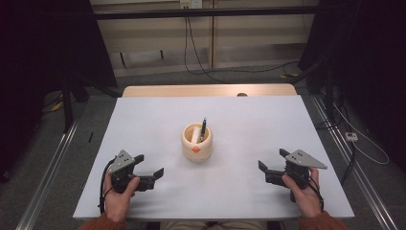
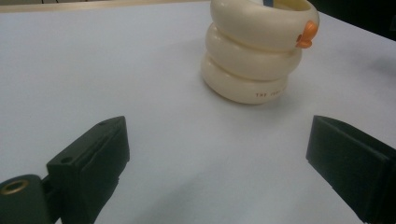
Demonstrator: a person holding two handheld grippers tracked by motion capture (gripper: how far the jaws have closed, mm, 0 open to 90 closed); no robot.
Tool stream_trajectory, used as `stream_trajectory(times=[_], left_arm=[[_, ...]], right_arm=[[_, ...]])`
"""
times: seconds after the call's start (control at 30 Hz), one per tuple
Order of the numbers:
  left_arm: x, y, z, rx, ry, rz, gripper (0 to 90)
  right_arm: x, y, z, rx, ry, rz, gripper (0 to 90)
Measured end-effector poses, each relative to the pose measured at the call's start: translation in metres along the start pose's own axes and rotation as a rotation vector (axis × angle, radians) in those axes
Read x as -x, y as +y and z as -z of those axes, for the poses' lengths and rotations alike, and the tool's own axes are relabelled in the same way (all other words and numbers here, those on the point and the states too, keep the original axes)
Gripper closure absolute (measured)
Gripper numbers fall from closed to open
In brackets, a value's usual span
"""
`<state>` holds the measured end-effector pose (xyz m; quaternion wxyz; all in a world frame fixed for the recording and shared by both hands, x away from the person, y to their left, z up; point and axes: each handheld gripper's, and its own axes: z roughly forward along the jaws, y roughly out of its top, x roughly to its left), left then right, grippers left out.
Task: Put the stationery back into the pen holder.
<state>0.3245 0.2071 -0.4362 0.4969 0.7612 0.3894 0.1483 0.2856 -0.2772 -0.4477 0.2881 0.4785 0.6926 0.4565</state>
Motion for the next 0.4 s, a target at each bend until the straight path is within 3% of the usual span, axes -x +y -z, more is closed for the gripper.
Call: stream_trajectory(times=[0.4], left_arm=[[-0.0019, 0.0011, 0.0003, 0.002, 0.007, 0.001, 6.1]], right_arm=[[0.0017, -0.0042, -0.0022, -0.017, 0.025, -0.014, 8.2]])
